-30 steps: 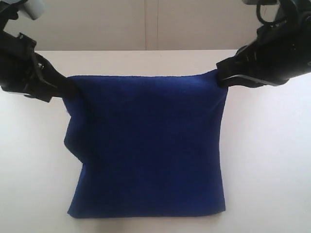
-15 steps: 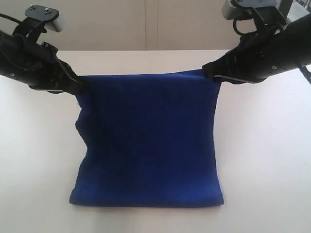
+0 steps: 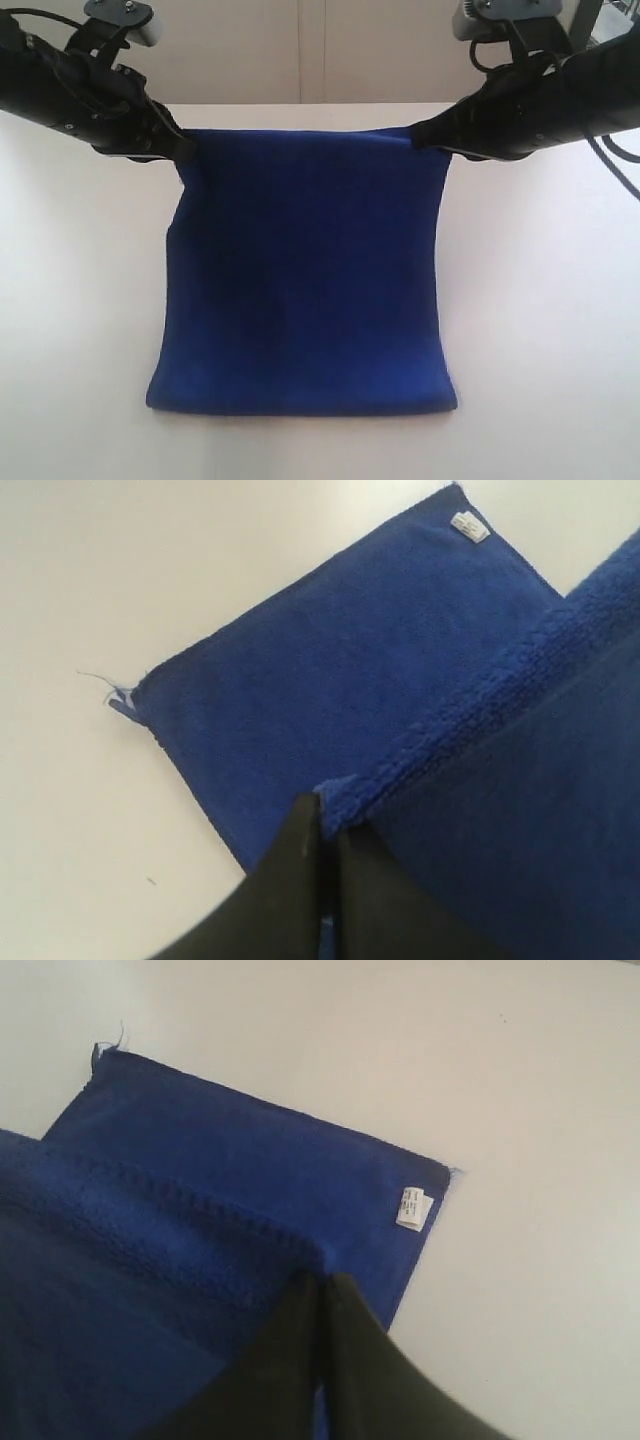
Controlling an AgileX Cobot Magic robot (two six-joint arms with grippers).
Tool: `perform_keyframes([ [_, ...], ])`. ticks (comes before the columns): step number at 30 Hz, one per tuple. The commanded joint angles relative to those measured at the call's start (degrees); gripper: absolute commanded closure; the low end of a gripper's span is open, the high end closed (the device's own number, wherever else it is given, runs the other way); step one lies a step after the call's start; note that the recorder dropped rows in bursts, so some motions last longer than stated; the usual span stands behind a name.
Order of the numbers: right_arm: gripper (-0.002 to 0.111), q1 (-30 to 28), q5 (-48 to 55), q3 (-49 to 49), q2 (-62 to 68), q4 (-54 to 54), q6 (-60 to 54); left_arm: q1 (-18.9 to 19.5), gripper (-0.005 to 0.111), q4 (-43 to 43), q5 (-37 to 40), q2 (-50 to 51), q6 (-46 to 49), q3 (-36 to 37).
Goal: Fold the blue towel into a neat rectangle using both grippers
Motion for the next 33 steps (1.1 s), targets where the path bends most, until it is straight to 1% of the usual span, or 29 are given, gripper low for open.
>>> perform_keyframes([
  [1, 0.108, -0.02, -2.44, -1.02, 0.14, -0.9, -0.14, 0.07, 0.107, -0.7, -2.14, 0.57, 0.15, -1.38],
  [5, 0.108, -0.02, -4.19, -1.02, 1.77, -0.9, 1.04, 0.07, 0.107, -2.33, -2.95, 2.29, 0.4, -1.38],
  [11, 0.108, -0.02, -8.47, -1.02, 4.71, -0.9, 1.16, 0.07, 0.107, -6.18, -5.57, 5.01, 4.12, -1.38],
  [14, 0.108, -0.02, -9.44, -1.02, 6.29, -0.9, 1.16, 0.07, 0.107, -7.12, -6.12, 6.68, 4.41, -1.38],
  [19, 0.108, -0.02, -10.01, -1.02, 7.41, -0.76, 1.16, 0.07, 0.107, -7.55, -6.26, 7.95, 4.5, -1.63],
  [25, 0.108, -0.02, -10.52, -2.9, 7.96, -0.76, 1.28, 0.07, 0.107, -7.55, -6.0, 8.1, 4.5, -5.31],
  [33, 0.108, -0.02, -11.88, -5.16, 13.98, -0.76, 1.39, 0.07, 0.107, -8.17, -8.41, 12.9, 4.4, -6.36],
])
